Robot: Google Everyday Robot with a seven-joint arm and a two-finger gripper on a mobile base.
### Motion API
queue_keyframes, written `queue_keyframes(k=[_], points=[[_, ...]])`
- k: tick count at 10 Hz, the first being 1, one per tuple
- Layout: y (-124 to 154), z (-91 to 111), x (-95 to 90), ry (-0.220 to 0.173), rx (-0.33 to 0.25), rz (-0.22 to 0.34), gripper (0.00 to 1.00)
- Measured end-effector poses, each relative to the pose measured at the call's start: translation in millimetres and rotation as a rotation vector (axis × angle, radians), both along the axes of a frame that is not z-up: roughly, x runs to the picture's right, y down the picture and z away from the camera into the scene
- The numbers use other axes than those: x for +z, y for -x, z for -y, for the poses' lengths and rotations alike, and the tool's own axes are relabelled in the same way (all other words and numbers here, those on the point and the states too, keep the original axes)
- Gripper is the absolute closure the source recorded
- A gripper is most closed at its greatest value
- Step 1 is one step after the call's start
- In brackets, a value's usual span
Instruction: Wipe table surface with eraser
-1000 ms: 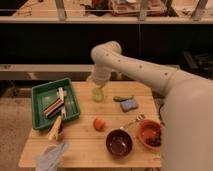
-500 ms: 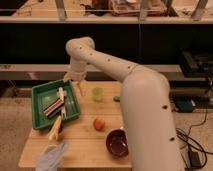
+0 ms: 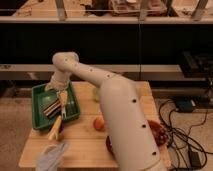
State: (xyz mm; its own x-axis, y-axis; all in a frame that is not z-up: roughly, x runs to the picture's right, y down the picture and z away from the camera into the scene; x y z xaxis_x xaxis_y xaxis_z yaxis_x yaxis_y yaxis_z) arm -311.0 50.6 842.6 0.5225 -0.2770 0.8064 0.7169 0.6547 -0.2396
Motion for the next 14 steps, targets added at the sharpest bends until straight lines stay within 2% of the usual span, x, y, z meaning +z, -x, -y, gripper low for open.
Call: queue_keyframes(k=[2, 4, 6, 8, 9, 11, 13, 14], points=[[20.2, -27.0, 23.5, 0.03, 0.031, -0.027, 0.2], [19.2, -39.0, 33.7, 0.019, 0.035, -0.062, 0.2], [11.5, -44.4, 37.4, -0.071, 0.004, -0.116, 0.23], [9.9, -46.5, 38.9, -0.167, -0.043, -0.177, 0.41], [10.2, -46.8, 39.7, -0.18, -0.054, -0.192, 0.51], [8.9, -47.3, 43.3, -0.139, -0.074, -0.187, 0.69], [14.0, -48.7, 43.5, -0.11, -0.107, -0.179, 0.91], [12.0, -47.5, 42.8, -0.1, -0.116, -0.178, 0.97]])
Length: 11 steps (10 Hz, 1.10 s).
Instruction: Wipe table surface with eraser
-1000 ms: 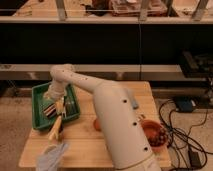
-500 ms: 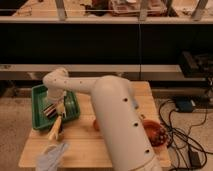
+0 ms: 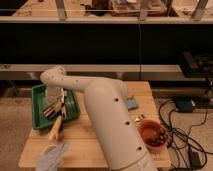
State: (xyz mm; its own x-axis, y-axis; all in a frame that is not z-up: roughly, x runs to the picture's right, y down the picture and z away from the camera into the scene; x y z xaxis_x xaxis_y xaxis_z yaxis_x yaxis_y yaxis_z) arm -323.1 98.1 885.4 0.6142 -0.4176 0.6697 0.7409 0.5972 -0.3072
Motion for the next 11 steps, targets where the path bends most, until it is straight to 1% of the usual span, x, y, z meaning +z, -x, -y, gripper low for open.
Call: queue_keyframes(k=[1, 3, 4, 5, 6, 7, 8, 10, 11], points=[[-4.4, 3.3, -1.2, 0.0, -0.004, 0.0, 1.0], [-16.8, 21.4, -15.4, -0.014, 0.005, 0.009, 1.0], [-22.2, 35.3, -32.1, -0.039, 0.022, 0.028, 1.0], [-35.0, 52.3, -46.8, -0.063, 0.045, 0.036, 1.0], [-54.8, 73.1, -62.0, -0.08, 0.082, 0.038, 1.0], [-74.8, 90.3, -73.3, -0.087, 0.116, 0.04, 1.0], [-105.8, 107.9, -82.0, -0.088, 0.165, 0.037, 1.0], [-148.8, 122.2, -85.9, -0.089, 0.228, 0.013, 1.0], [-173.0, 124.6, -84.8, -0.084, 0.263, -0.011, 1.0]])
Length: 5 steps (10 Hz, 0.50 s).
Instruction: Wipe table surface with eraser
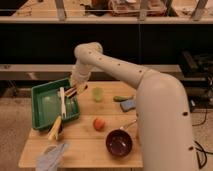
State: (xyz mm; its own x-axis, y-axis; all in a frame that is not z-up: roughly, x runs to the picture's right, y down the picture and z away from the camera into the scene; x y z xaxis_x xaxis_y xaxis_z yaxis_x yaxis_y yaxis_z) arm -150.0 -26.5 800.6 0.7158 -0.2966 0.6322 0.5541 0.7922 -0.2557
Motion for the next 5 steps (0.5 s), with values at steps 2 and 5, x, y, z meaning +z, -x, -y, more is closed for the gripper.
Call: queue_keyframes(k=[2, 5], points=[[-48.8, -5.5, 7.8, 0.024, 0.078, -0.053, 1.0], [-126.4, -25.6, 22.2, 0.054, 0.227, -0.152, 1.0]])
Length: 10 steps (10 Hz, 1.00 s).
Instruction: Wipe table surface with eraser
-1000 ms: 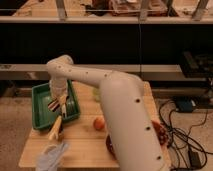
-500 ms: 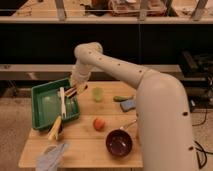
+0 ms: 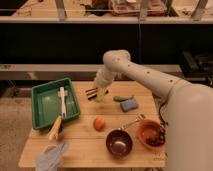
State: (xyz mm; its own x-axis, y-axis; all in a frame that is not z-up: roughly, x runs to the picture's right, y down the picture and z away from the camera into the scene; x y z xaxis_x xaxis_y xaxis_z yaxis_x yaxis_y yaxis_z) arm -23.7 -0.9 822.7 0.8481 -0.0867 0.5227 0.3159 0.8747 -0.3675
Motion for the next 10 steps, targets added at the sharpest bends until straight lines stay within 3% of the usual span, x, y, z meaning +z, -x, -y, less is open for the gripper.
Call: queue_keyframes(k=[5, 7, 10], points=[[-2.8, -2.1, 1.5, 0.016, 0.022, -0.001, 1.0], [18.1, -7.6, 7.8, 0.075, 0.058, 0.001, 1.0], [10.0, -44.8, 27.6, 0.159, 0.119, -0.066, 1.0]])
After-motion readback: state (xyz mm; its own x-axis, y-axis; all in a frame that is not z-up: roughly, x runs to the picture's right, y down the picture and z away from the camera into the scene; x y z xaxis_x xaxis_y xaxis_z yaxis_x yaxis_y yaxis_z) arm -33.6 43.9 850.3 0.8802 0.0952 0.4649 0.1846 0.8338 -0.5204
